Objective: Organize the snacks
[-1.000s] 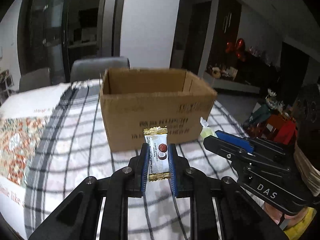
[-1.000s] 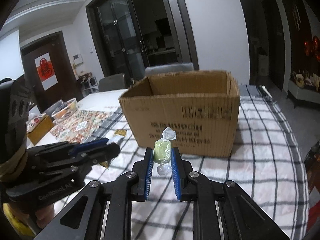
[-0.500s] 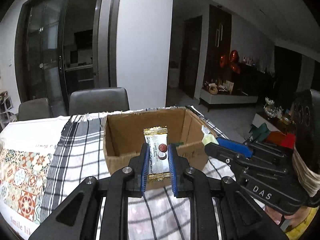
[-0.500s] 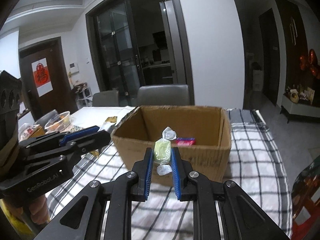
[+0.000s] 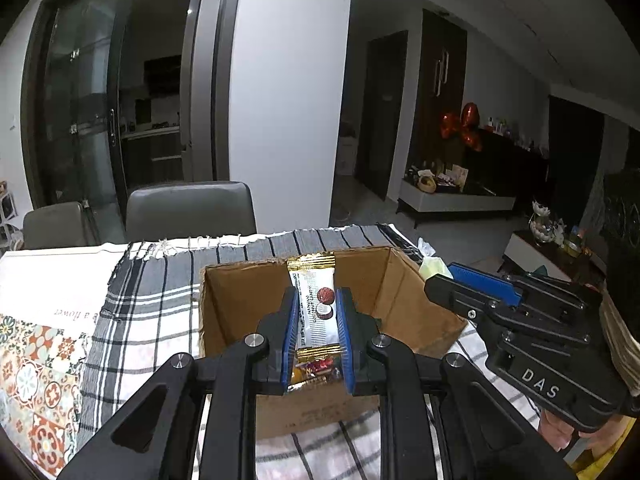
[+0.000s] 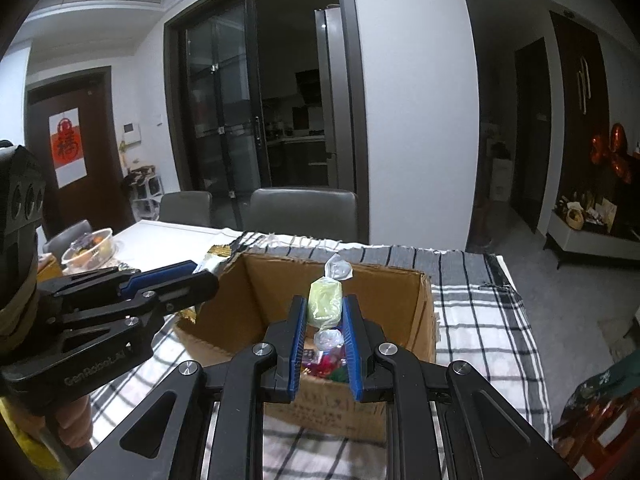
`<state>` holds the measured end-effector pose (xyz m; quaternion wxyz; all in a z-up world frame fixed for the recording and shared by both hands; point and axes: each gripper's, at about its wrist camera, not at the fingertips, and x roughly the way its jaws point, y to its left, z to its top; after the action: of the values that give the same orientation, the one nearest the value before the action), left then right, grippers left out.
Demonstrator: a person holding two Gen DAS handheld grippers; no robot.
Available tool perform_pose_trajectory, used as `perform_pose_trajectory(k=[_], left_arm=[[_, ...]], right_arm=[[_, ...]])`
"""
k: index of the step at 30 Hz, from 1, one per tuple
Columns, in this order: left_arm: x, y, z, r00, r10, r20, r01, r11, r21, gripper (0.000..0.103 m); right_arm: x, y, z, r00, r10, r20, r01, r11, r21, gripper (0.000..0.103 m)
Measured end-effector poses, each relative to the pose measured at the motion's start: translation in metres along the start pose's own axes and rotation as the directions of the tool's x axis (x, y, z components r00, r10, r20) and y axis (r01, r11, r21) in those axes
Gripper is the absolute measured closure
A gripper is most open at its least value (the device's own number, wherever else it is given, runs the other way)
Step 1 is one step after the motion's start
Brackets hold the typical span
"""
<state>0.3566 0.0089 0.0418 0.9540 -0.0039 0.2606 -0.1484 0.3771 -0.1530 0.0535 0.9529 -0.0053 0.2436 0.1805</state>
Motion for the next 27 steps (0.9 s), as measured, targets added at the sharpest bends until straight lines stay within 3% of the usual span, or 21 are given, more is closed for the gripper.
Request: perform_pose_trajectory(k=[4,6,7,8,15,17,24,27], left_arm=[[0.019,0.005,0.004,1.000,0.012,-0.009,-0.012,1.000,0.007,0.083],[0.028,0.010,0.004,0.999,0.051,-0.014,-0.051,0.999,0.000,0.064],[0.029,0.012,0.004,0.998,0.063,-0.012,-0.063,0.998,-0.008,0.061],[0.028,0.013,0.003,0.998,0.067,-0.011,-0.067,0.998,-0.013,0.059],[0.007,0.008,-0.017,0.991,0.135,-0.015,-0.135,0.991,-0.003,0.046],[-0.006,0.004,-0.024,0.989,0.147,0.003,-0.147,0.989,0.005,0.046],[-0.057,-0.018,-0.042,0.982,0.183,0.049,-0.185,0.981,0.054,0.032],[-0.080,-0.026,-0.049,0.979,0.190,0.078,-0.195,0.979,0.063,0.027]], right_arm=[[0.016,-0.009,0.001,1.000,-0.022,-0.006,0.022,0.999,0.026,0.083],[0.024,-0.013,-0.001,0.999,-0.047,-0.023,0.048,0.998,0.040,0.067],[0.026,-0.015,-0.002,0.998,-0.063,-0.031,0.064,0.996,0.055,0.048],[0.026,-0.017,-0.004,0.996,-0.082,-0.028,0.084,0.994,0.067,0.045],[0.003,-0.011,-0.019,0.993,-0.115,-0.014,0.115,0.992,0.047,0.042],[-0.006,-0.008,-0.025,0.993,-0.119,-0.008,0.119,0.992,0.045,0.035],[-0.045,-0.001,-0.045,0.995,-0.097,-0.011,0.098,0.991,0.089,0.034],[-0.067,0.003,-0.054,0.996,-0.092,0.002,0.091,0.991,0.097,0.029]])
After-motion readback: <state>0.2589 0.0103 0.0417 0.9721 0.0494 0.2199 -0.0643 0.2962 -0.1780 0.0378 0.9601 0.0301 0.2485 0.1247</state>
